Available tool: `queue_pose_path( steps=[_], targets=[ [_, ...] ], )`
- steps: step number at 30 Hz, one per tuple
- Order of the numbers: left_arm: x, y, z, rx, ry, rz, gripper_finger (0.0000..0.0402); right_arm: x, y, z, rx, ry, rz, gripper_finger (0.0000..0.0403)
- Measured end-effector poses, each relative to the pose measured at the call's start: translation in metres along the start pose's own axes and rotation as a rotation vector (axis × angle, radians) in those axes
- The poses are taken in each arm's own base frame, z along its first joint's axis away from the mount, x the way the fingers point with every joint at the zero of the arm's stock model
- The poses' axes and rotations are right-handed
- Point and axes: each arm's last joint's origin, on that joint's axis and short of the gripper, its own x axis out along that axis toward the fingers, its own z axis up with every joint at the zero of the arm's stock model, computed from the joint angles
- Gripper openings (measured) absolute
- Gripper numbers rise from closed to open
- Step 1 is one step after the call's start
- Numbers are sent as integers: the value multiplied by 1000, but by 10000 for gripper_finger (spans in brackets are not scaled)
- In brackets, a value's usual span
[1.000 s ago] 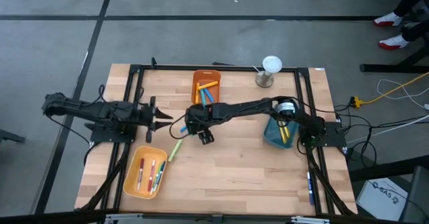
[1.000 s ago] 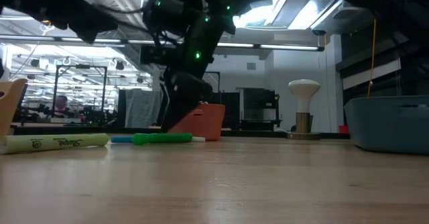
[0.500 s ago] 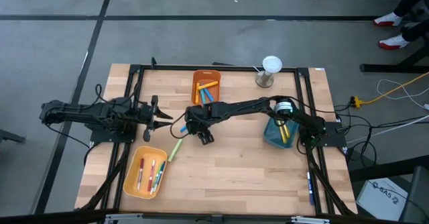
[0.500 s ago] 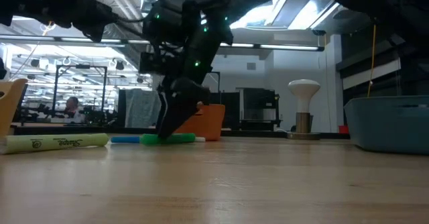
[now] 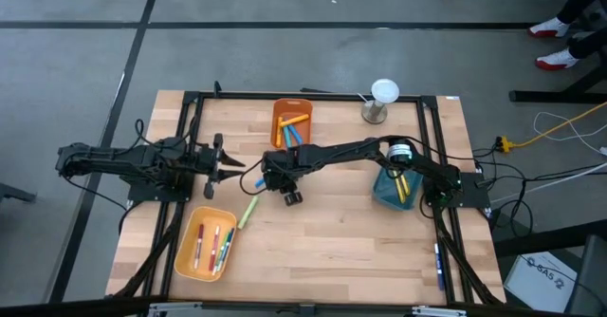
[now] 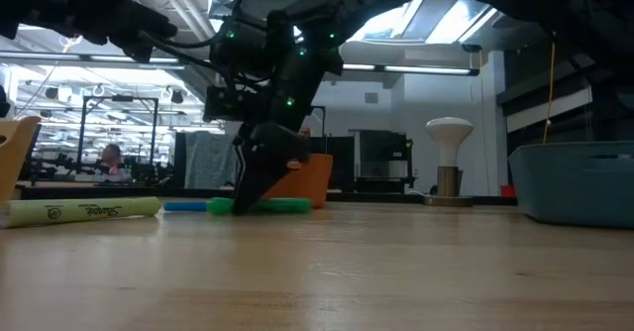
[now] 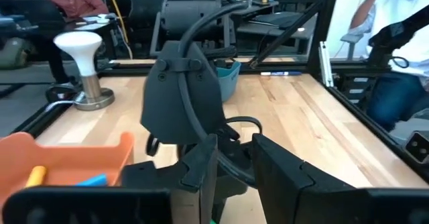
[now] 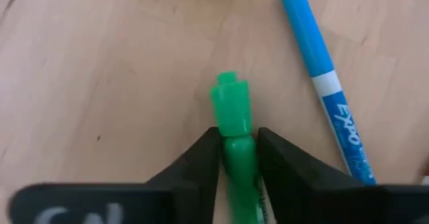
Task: Pick & Place Markers
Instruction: Put the green highlighter pen into the orange bin
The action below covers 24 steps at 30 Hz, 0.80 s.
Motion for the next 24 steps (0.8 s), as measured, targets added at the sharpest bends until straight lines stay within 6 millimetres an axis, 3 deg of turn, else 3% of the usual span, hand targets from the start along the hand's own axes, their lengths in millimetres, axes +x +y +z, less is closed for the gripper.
queue_pose_path(
  steps=[4,12,19,24],
  targets=[
    [0,0,0,19,0,11,89,0,0,0,79,-1,2,66],
    [0,0,0,6,0,14,88,3,10,12,377,-74,-16,72],
    [0,0,0,-7,0,-5,89,5,31,36,414,-250,6,67],
    [0,-1,0,-71,0,-16,88,4,37,42,410,-284,17,69]
  ],
)
